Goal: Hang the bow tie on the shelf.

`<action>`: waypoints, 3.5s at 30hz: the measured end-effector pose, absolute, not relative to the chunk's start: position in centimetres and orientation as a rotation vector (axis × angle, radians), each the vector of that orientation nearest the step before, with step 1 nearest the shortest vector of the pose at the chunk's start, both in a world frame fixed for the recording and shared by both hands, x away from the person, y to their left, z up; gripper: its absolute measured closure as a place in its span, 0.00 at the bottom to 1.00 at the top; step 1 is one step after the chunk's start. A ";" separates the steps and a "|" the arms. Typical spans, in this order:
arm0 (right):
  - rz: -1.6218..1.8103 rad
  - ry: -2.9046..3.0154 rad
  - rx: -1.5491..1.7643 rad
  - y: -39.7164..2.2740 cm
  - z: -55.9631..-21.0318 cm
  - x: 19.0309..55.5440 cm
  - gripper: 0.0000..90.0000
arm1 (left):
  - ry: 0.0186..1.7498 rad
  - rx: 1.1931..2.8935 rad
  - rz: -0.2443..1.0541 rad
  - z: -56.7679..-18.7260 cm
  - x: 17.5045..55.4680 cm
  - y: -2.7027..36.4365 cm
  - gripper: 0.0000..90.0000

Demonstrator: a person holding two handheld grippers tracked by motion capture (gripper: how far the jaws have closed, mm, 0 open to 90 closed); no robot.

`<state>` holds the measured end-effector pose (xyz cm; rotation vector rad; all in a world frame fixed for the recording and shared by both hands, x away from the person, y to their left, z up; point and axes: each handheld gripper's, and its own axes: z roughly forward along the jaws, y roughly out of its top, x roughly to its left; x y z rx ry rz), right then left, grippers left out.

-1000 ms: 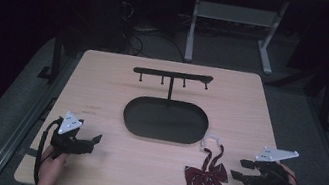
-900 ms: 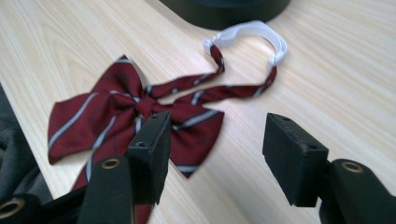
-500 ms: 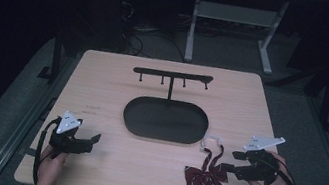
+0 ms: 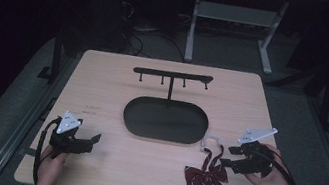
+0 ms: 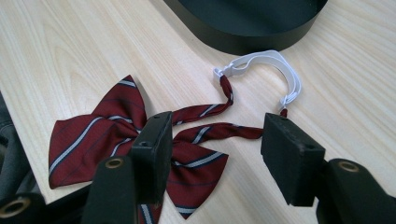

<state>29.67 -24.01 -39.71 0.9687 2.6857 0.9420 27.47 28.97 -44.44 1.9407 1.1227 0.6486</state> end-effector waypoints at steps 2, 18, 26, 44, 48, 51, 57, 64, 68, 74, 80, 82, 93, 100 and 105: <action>0.933 2.690 0.967 -23.9 -39.7 29.9 0.48 | 1.126 1.940 0.647 -44.5 27.5 29.0 0.15; 0.848 2.738 0.964 -22.9 -39.2 32.3 0.50 | 1.125 1.940 0.650 -44.4 27.5 29.1 0.15; 0.811 2.762 0.979 -22.6 -39.5 33.9 0.51 | 1.125 1.940 0.649 -44.4 27.5 29.1 0.15; 0.713 2.779 1.033 -21.3 -41.4 37.8 0.60 | 1.124 1.940 0.649 -44.3 27.5 29.2 0.15; 0.678 2.776 1.057 -21.0 -42.1 38.5 0.64 | 1.126 1.941 0.646 -44.3 27.6 29.2 0.15; 0.641 2.771 1.060 -20.7 -42.6 39.0 0.67 | 1.123 1.936 0.648 -44.4 27.6 29.1 0.15; 0.596 2.753 1.083 -20.3 -43.1 39.6 0.72 | 1.125 1.935 0.646 -44.4 27.6 29.1 0.15; 0.565 2.763 1.093 -20.3 -43.6 40.0 0.76 | 1.127 1.938 0.644 -44.3 27.6 29.1 0.15; 0.540 2.768 1.088 -20.2 -43.8 40.1 0.81 | 1.125 1.935 0.644 -44.3 27.6 29.1 0.15; 0.513 2.777 1.080 -20.0 -44.1 40.1 0.88 | 1.130 1.934 0.643 -44.3 27.6 29.2 0.15; 0.500 2.788 1.076 -20.0 -44.4 39.9 0.96 | 1.130 1.935 0.644 -44.3 27.5 29.2 0.15; 0.496 2.789 1.074 -20.1 -44.3 39.8 0.97 | 1.129 1.931 0.646 -44.3 27.6 29.2 0.15; 0.554 2.802 1.073 -20.9 -43.4 38.9 0.98 | 1.126 1.937 0.644 -44.3 27.6 29.1 0.15; 0.625 2.792 1.031 -20.9 -42.0 37.8 0.98 | 1.125 1.941 0.641 -44.4 27.6 29.0 0.15; 0.655 2.797 0.994 -20.7 -41.1 37.1 0.98 | 1.118 1.949 0.645 -44.4 27.6 29.0 0.15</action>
